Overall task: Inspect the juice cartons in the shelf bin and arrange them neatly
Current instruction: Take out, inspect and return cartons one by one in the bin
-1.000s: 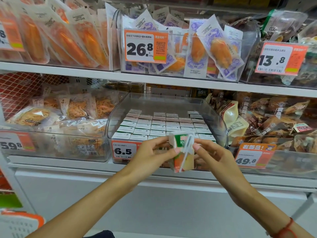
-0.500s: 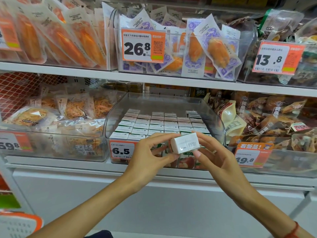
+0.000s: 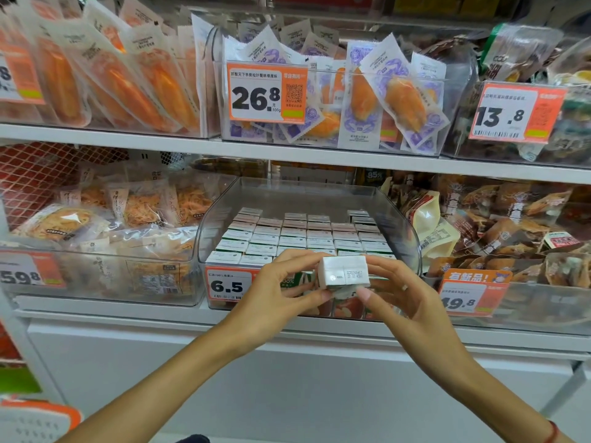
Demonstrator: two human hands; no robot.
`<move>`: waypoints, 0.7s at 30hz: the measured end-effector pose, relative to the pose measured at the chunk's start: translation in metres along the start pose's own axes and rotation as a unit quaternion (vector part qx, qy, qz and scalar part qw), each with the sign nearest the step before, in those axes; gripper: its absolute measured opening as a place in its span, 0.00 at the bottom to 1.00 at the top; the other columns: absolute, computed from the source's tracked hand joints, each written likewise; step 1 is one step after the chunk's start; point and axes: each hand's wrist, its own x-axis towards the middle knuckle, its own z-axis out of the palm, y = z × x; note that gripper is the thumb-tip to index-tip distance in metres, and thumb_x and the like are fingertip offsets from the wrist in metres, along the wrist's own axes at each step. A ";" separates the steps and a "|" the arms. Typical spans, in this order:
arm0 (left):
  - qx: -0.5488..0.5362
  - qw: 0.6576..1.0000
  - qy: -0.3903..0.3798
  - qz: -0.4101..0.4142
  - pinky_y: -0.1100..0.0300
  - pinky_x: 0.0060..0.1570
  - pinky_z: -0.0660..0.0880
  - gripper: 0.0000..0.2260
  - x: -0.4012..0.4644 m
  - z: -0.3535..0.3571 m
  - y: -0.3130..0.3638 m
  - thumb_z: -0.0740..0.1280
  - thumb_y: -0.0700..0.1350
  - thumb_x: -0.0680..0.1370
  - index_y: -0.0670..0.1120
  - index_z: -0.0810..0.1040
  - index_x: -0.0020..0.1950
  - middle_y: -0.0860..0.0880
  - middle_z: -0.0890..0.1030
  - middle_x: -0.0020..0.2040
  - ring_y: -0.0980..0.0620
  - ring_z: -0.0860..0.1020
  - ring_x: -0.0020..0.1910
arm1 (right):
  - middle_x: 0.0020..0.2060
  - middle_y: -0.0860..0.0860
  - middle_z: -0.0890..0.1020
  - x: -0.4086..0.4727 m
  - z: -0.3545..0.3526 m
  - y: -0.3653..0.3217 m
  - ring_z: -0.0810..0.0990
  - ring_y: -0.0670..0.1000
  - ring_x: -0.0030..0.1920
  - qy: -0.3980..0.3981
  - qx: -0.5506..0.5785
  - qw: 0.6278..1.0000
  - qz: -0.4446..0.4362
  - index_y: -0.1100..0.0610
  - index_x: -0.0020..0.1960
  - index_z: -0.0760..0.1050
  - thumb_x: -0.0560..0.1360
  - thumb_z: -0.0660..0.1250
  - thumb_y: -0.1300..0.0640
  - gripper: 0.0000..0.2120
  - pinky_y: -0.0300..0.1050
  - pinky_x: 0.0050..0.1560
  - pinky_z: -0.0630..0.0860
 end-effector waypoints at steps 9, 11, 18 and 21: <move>-0.175 0.979 -0.018 -0.101 0.60 0.52 0.80 0.27 -0.003 -0.005 0.007 0.71 0.45 0.73 0.60 0.70 0.71 0.51 0.82 0.61 0.51 0.81 0.59 | 0.67 0.32 0.70 -0.003 0.000 -0.003 0.69 0.34 0.67 -0.015 -0.195 0.974 -0.114 0.36 0.71 0.63 0.74 0.67 0.47 0.27 0.23 0.60 0.66; -0.216 0.970 -0.020 -0.112 0.59 0.51 0.80 0.27 -0.003 -0.004 0.007 0.70 0.44 0.74 0.64 0.69 0.69 0.48 0.83 0.60 0.47 0.82 0.58 | 0.70 0.34 0.67 -0.004 0.001 -0.001 0.65 0.32 0.69 -0.036 -0.198 0.972 -0.119 0.37 0.72 0.61 0.74 0.68 0.48 0.30 0.21 0.61 0.63; -0.222 0.964 0.004 -0.147 0.59 0.49 0.81 0.17 -0.004 -0.002 0.005 0.68 0.45 0.77 0.60 0.74 0.65 0.46 0.85 0.55 0.46 0.84 0.54 | 0.67 0.34 0.71 -0.002 -0.001 -0.006 0.75 0.37 0.60 -0.027 -0.267 0.957 -0.114 0.37 0.69 0.66 0.72 0.64 0.38 0.26 0.23 0.57 0.69; -0.221 0.961 0.008 -0.168 0.62 0.45 0.81 0.20 -0.004 -0.001 0.006 0.70 0.47 0.74 0.59 0.74 0.65 0.45 0.85 0.53 0.46 0.85 0.51 | 0.56 0.30 0.79 0.000 0.002 -0.010 0.76 0.32 0.59 0.004 -0.165 0.983 -0.087 0.38 0.60 0.75 0.70 0.70 0.44 0.19 0.25 0.52 0.73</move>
